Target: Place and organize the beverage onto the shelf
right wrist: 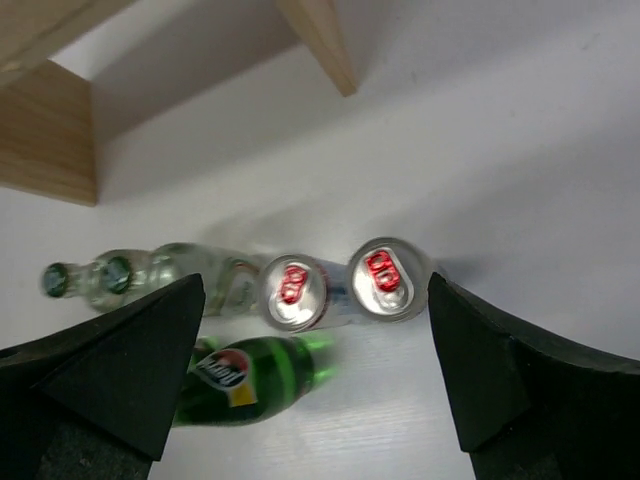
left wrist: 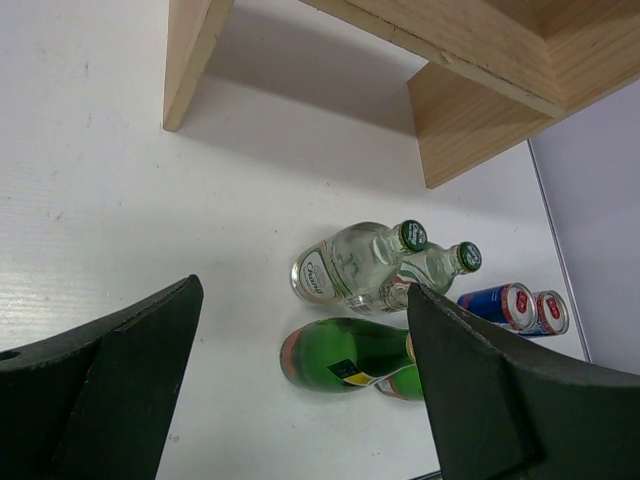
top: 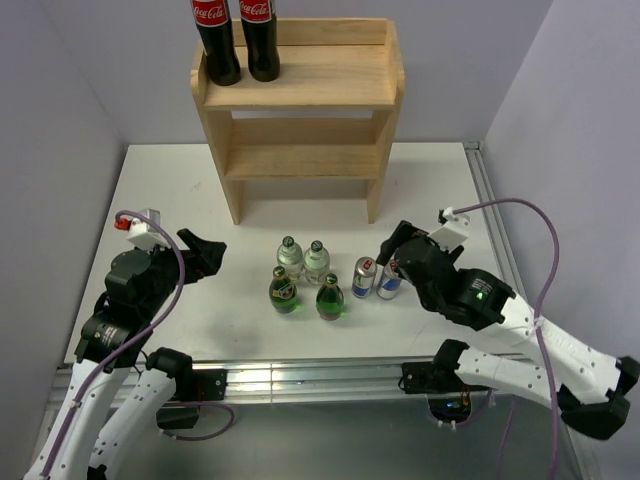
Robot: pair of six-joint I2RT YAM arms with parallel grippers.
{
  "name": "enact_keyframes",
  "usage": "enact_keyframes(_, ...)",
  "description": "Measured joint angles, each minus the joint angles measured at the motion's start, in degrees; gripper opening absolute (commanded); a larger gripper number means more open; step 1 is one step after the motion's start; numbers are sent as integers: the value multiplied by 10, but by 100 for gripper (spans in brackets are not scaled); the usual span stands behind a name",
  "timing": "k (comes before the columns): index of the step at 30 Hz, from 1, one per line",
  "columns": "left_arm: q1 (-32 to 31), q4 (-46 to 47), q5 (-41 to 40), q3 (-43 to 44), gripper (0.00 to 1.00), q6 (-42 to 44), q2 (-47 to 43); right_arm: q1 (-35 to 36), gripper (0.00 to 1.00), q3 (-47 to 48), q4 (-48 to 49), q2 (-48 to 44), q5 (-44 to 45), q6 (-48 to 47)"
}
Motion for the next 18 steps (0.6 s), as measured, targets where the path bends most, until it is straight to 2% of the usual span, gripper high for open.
enact_keyframes(2, 0, 0, 0, 0, 90, 0, -1, 71, 100, 45, -37, 23, 55, 43)
enact_keyframes(5, 1, 0, 0, 0, 90, 0, -4, 145, 100, 50, -97, 33, 104, 121)
enact_keyframes(12, 2, 2, 5, 0, 89, 2, -10, 275, 100, -72, -198, 45, 134, 352)
enact_keyframes(18, 2, 2, 9, 0, 89, 2, -10, 317, 100, -120, -228, 83, 140, 485)
